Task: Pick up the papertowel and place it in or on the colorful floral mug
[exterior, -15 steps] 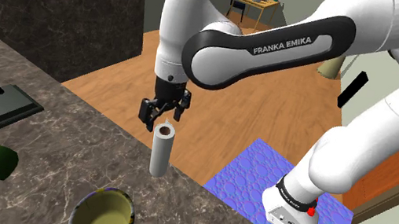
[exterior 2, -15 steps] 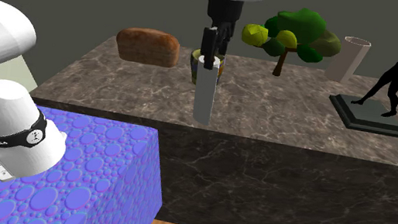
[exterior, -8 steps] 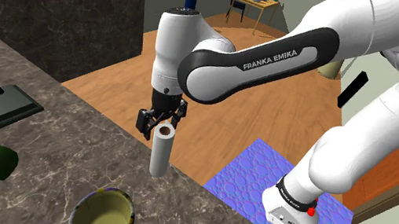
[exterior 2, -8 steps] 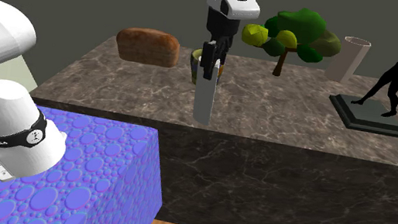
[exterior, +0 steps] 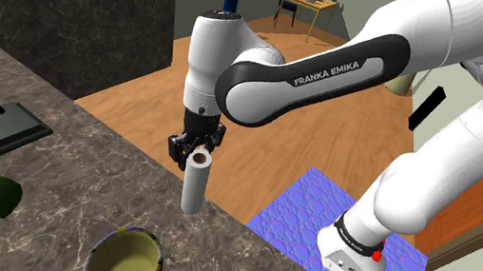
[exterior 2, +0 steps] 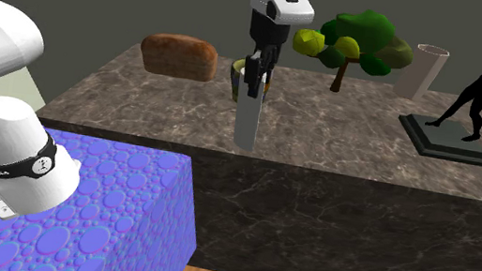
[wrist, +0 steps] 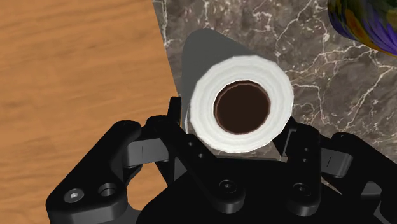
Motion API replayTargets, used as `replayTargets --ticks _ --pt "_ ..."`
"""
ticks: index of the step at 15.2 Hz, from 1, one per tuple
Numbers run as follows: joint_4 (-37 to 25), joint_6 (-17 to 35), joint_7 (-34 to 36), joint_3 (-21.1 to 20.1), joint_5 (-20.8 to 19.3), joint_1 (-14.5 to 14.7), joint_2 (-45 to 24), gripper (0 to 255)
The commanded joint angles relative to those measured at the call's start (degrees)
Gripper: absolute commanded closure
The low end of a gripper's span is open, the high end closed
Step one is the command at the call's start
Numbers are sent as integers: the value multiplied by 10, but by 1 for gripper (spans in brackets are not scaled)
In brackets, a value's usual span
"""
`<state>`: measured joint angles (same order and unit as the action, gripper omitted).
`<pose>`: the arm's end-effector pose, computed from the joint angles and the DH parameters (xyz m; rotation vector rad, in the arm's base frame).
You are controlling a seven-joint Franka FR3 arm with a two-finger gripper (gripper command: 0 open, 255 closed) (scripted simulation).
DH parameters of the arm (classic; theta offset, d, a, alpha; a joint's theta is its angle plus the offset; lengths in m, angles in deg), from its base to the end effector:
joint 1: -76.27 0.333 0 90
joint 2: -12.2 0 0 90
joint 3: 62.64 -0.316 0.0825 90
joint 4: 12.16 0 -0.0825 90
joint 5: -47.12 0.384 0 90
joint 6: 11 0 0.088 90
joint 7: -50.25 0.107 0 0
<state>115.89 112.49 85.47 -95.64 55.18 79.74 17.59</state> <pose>0.4061 0.3105 0.4041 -3.0853 0.0893 0.0580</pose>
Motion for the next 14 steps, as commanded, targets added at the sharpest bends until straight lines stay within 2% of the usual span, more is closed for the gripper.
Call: replayTargets --ticks 1,9,14 --pt "0 0 0 0 0 0 0 255" --pt "0 0 0 0 0 0 0 255" --pt "-23 -40 -5 4 8 0 18 255"
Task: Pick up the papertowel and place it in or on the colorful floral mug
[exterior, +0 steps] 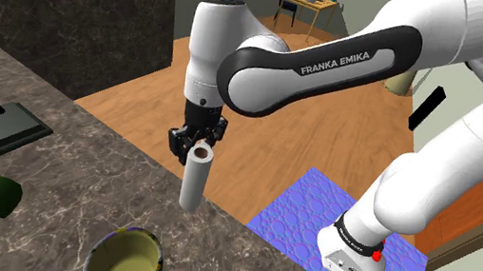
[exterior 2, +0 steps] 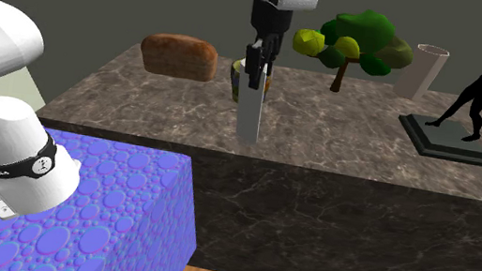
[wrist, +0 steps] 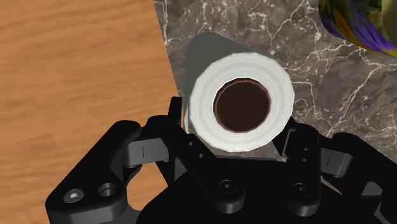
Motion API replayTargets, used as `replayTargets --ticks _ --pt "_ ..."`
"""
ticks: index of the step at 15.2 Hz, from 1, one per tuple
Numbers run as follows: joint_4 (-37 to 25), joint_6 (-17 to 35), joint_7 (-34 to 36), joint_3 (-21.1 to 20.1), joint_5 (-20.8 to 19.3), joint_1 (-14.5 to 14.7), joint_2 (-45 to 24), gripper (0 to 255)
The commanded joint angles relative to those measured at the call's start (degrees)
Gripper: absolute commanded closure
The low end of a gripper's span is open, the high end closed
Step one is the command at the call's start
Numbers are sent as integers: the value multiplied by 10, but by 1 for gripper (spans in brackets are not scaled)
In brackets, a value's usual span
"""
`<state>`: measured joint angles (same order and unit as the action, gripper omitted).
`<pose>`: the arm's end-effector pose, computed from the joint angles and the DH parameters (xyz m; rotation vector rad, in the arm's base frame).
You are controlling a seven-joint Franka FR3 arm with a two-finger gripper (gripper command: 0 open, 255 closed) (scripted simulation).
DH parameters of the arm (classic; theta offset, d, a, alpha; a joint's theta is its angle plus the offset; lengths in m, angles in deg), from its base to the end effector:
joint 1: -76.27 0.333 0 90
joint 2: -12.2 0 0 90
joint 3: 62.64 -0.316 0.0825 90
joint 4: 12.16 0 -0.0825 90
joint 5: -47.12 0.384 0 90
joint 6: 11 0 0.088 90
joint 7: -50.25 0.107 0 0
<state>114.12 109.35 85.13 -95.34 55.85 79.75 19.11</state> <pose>0.4056 0.3110 0.4249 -3.0853 0.0891 0.0586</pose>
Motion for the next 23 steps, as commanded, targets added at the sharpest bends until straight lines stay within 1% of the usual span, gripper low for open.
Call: replayTargets --ticks 1,12,23 --pt "-10 -16 -2 2 2 0 6 255" --pt "-72 -102 -5 11 10 -2 33 255" --pt "-149 -187 -2 18 9 -5 41 255"
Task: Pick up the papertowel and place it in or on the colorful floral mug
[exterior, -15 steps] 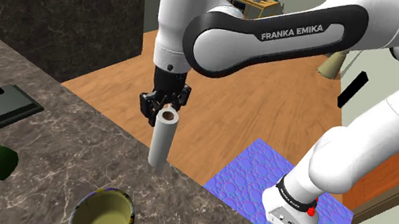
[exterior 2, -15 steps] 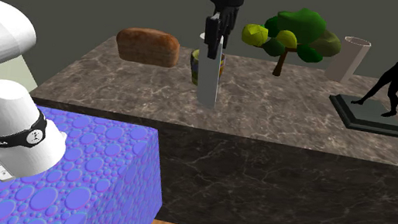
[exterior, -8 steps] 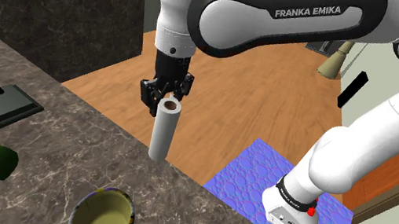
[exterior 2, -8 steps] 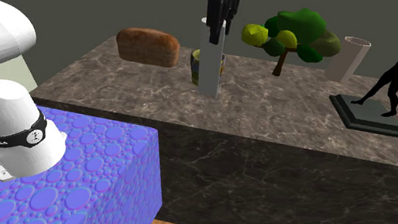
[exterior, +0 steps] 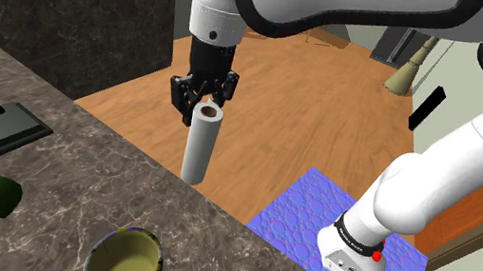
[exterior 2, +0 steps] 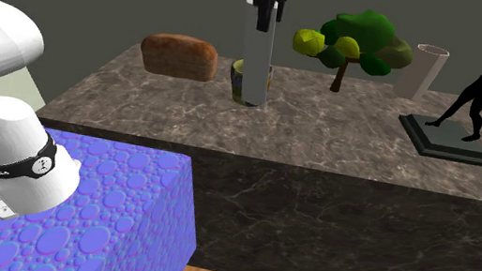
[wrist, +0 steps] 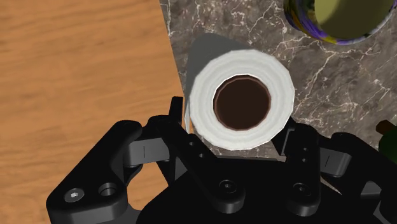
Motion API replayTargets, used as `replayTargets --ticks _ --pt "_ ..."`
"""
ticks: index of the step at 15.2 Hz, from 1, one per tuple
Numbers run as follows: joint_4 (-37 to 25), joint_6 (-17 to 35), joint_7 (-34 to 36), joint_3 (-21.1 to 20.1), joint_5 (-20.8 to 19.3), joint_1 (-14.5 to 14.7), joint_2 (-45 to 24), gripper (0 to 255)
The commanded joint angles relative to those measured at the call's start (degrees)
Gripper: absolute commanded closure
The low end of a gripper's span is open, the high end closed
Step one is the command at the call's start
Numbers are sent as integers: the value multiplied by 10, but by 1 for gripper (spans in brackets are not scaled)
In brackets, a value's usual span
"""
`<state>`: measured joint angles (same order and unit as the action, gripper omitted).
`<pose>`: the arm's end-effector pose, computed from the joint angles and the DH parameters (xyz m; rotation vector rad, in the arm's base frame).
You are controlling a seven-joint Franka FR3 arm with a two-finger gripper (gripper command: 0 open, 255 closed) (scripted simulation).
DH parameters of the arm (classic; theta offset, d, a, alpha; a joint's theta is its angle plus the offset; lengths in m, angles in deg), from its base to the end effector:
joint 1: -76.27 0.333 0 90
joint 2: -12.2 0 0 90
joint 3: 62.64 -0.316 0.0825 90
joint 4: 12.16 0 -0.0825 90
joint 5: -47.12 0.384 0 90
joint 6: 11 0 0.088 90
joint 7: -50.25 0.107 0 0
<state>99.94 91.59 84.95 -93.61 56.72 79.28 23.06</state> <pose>0.4065 0.3113 0.5454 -3.0855 0.0885 0.0589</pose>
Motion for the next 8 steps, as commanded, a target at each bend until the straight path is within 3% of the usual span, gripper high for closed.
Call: replayTargets --ticks 1,8 --pt "-15 -17 0 2 0 -1 2 255" --pt "-73 -70 6 4 -4 -3 -3 255"
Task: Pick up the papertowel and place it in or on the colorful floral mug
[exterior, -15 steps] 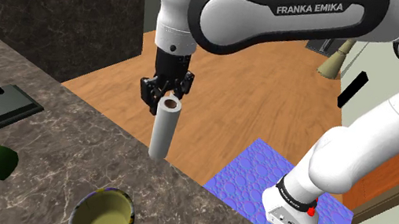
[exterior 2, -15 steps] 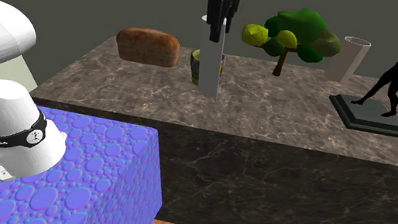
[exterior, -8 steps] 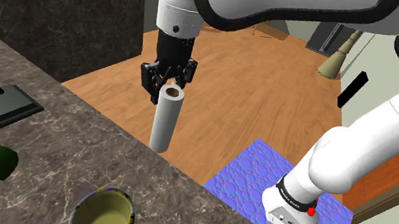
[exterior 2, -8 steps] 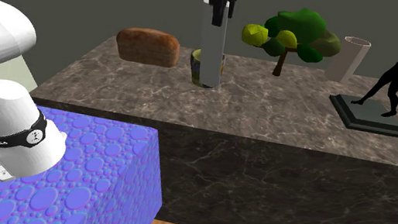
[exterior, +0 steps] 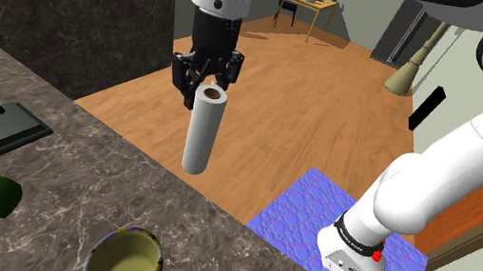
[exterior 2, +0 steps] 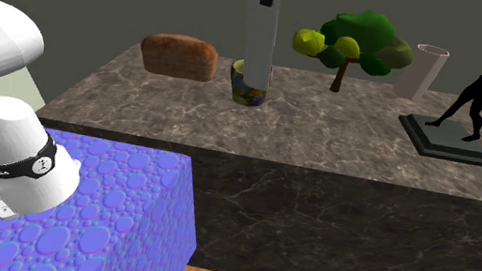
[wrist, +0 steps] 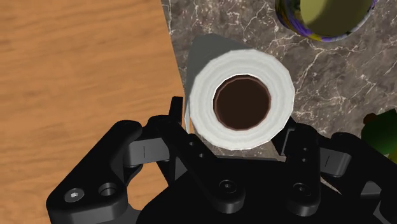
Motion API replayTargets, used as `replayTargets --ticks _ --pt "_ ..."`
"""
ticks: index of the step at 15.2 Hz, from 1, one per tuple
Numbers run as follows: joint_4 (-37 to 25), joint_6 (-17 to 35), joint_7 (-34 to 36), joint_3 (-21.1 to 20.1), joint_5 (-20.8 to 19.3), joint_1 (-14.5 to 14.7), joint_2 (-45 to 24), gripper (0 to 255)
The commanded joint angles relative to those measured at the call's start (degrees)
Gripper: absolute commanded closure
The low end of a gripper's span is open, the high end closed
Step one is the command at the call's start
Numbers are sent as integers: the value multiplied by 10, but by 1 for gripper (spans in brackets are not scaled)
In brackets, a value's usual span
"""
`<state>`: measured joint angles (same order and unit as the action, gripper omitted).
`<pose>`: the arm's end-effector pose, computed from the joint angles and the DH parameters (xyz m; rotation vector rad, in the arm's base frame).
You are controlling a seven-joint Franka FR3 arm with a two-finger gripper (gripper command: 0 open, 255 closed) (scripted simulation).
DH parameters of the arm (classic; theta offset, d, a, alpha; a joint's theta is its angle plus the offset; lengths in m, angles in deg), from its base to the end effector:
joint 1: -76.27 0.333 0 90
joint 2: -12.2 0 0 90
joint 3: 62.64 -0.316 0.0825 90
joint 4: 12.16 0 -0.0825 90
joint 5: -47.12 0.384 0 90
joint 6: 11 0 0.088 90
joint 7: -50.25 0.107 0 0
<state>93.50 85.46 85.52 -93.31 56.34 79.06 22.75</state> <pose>0.4064 0.3112 0.5877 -3.0853 0.0885 0.0586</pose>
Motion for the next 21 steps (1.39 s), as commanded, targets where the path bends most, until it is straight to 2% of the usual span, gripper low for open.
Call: replayTargets --ticks 1,7,12,15,17,19,20,21 --pt "-11 -11 1 1 0 0 0 255" --pt "-103 -44 102 -59 -26 31 -58 255" --pt "-206 -79 199 -110 -77 74 -137 255" --pt "-285 -109 260 -134 -123 119 -200 255" --pt "-349 -136 300 -146 -160 160 -248 255" --pt "-426 -170 337 -149 -202 215 -302 255" --pt "-484 -196 356 -149 -230 255 -339 255" --pt "-464 -183 354 -147 -223 248 -330 255"
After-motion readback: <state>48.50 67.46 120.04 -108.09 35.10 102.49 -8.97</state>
